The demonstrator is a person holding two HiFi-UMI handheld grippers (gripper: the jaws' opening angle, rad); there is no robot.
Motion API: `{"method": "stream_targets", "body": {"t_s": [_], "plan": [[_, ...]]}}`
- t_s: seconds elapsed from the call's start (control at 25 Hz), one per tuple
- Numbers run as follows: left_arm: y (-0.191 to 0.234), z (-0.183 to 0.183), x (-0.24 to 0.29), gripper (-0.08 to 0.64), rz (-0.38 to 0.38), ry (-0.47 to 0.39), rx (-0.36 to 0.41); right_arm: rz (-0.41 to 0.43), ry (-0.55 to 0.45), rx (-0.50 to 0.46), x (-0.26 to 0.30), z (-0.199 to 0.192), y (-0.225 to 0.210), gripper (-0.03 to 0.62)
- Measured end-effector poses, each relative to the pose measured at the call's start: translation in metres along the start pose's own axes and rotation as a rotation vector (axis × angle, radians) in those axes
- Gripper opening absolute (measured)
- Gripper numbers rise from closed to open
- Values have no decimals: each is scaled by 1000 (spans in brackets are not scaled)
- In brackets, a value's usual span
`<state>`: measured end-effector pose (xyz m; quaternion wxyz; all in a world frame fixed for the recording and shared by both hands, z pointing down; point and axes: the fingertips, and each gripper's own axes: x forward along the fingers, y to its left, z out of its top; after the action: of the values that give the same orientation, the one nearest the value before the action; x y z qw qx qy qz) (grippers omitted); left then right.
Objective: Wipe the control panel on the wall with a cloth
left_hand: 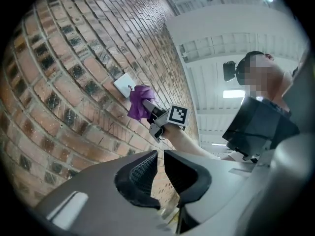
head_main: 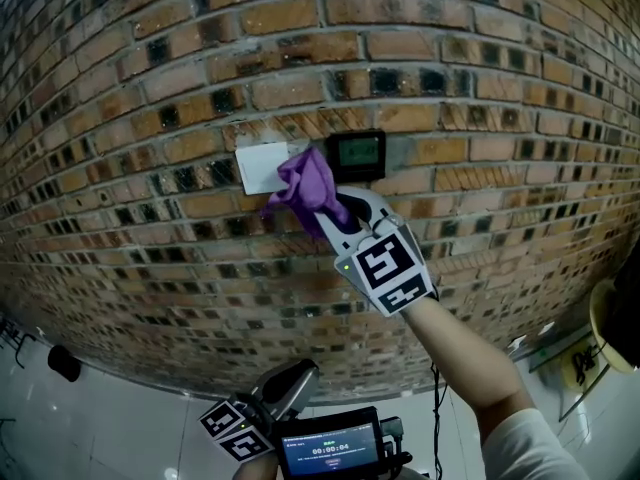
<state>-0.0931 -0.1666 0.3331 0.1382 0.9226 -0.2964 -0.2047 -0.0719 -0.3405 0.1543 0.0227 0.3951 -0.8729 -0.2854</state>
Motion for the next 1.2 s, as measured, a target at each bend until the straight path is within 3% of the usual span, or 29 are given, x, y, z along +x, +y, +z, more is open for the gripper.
{"method": "stream_targets", "body": {"t_s": [0.48, 1.2], "plan": [[1, 6, 3, 31, 15, -3, 28, -7, -3, 15, 33, 1, -15, 86], [-7, -4, 20, 31, -20, 12, 14, -99, 13, -16, 2, -8, -60, 86]]}}
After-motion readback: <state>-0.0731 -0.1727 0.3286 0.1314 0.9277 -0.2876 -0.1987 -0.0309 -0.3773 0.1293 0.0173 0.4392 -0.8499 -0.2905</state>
